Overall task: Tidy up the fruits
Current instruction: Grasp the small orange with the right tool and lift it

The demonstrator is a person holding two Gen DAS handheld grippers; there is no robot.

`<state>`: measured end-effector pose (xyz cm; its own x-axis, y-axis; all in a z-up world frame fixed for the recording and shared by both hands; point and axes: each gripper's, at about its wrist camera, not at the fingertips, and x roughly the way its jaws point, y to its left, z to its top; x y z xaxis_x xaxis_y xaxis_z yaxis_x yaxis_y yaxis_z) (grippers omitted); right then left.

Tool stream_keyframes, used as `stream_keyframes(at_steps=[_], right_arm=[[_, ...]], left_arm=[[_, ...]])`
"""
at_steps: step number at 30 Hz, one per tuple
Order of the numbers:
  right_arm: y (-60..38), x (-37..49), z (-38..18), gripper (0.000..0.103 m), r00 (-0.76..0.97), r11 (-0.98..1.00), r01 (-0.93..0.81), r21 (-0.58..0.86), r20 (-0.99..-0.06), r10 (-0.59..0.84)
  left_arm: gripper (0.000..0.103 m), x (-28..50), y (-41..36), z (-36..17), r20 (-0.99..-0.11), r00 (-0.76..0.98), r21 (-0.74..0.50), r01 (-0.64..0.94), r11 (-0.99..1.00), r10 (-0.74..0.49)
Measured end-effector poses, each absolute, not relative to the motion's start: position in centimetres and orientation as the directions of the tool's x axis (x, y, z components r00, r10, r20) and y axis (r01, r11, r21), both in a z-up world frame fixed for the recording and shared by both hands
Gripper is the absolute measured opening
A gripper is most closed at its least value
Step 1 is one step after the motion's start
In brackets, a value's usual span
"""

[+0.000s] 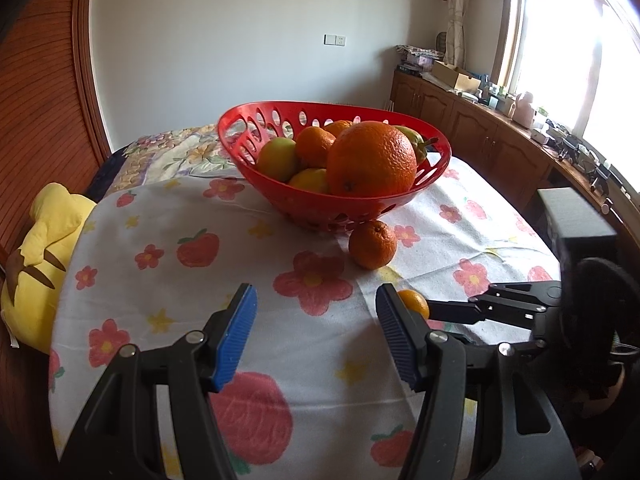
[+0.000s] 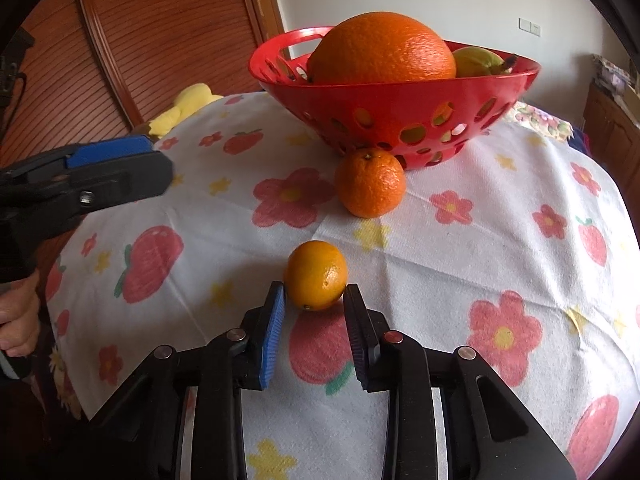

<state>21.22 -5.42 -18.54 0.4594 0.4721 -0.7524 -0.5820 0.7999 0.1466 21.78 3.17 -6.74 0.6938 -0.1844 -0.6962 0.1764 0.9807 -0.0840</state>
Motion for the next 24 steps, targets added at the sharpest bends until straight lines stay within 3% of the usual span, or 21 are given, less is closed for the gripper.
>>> stream_keyframes(at_steps=[14,24], right_arm=[[-10.5,21.0,-15.0,0.029,0.531,0.812,-0.564,0.150,-0.687,0.495],[-13.2,21.9,-14.3,0.029,0.554,0.830,-0.527,0.183,-0.666,0.499]], left_arm=[[0.061,26.6,-1.4,-8.3,-0.697,0.664,-0.170,0.213,0.962,-0.270],[0.050,29.3,-2.7,-10.6,-0.738,0.633,-0.136,0.199,0.971,-0.233]])
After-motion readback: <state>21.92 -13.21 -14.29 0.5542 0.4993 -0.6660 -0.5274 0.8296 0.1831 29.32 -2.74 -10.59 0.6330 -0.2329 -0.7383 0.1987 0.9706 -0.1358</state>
